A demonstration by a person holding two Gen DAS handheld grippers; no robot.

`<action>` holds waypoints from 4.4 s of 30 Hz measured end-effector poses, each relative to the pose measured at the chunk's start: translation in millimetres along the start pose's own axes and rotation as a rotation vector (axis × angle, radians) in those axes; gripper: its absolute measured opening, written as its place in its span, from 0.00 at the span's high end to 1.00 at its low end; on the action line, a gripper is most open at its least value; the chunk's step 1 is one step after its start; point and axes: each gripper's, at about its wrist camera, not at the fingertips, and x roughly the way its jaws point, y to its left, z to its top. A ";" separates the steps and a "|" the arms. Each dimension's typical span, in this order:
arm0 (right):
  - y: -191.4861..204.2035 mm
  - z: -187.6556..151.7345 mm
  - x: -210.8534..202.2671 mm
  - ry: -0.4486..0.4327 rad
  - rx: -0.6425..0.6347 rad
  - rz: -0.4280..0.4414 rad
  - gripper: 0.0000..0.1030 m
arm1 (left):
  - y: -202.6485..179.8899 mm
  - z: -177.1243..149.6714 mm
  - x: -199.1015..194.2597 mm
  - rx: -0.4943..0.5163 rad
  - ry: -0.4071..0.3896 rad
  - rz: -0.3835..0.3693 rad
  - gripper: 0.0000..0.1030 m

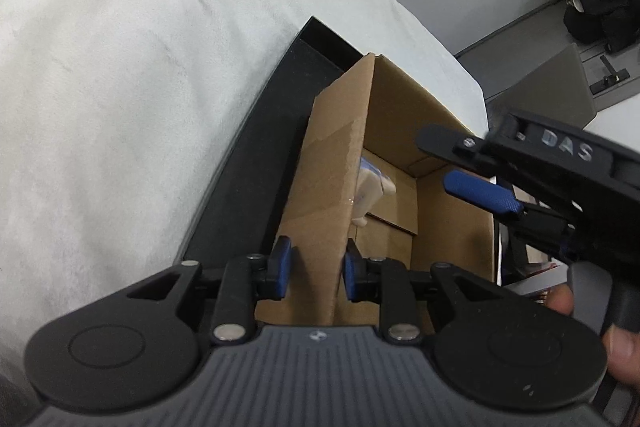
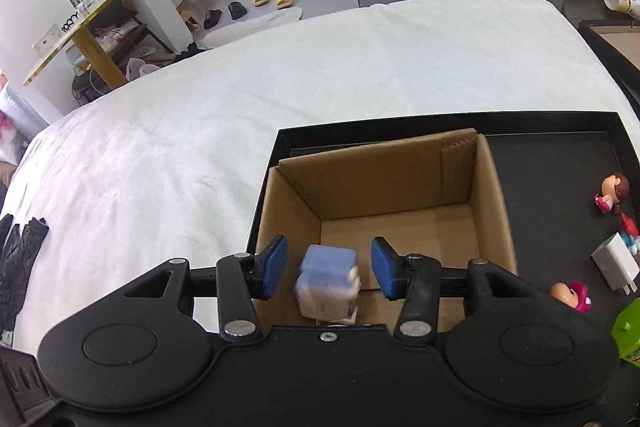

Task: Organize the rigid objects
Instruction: 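Hold the box wall with the left tool while the right tool drops the sofa figure inside, then move the right tool to the green cube box and grasp it, then hold the box wall with the left tool while the right tool drops the green cube inside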

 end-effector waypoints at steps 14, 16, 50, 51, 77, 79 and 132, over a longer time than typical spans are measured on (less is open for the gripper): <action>-26.2 -14.1 -33.2 0.037 0.045 -0.041 0.45 | -3.6 -1.1 -1.4 0.014 -0.006 0.016 0.76; -32.2 -16.3 -38.8 0.035 0.058 -0.048 0.44 | -5.9 -1.4 -1.3 0.019 -0.009 0.024 0.76; -197.4 -48.3 -105.5 0.015 0.379 -0.226 0.21 | -21.8 -6.5 -2.8 0.048 -0.056 0.126 0.79; -202.0 -49.7 -103.8 0.015 0.390 -0.226 0.21 | -22.0 -6.7 -2.7 0.048 -0.056 0.126 0.79; -233.7 -59.4 -24.1 0.116 0.446 -0.315 0.53 | -21.1 -4.9 -2.8 0.038 -0.055 0.120 0.79; -230.7 -59.4 -28.9 0.108 0.448 -0.298 0.53 | -21.1 -4.9 -3.2 0.040 -0.056 0.122 0.79; -46.9 12.5 -75.1 -0.081 0.134 -0.033 0.52 | -20.3 -7.7 -5.0 0.038 -0.054 0.100 0.79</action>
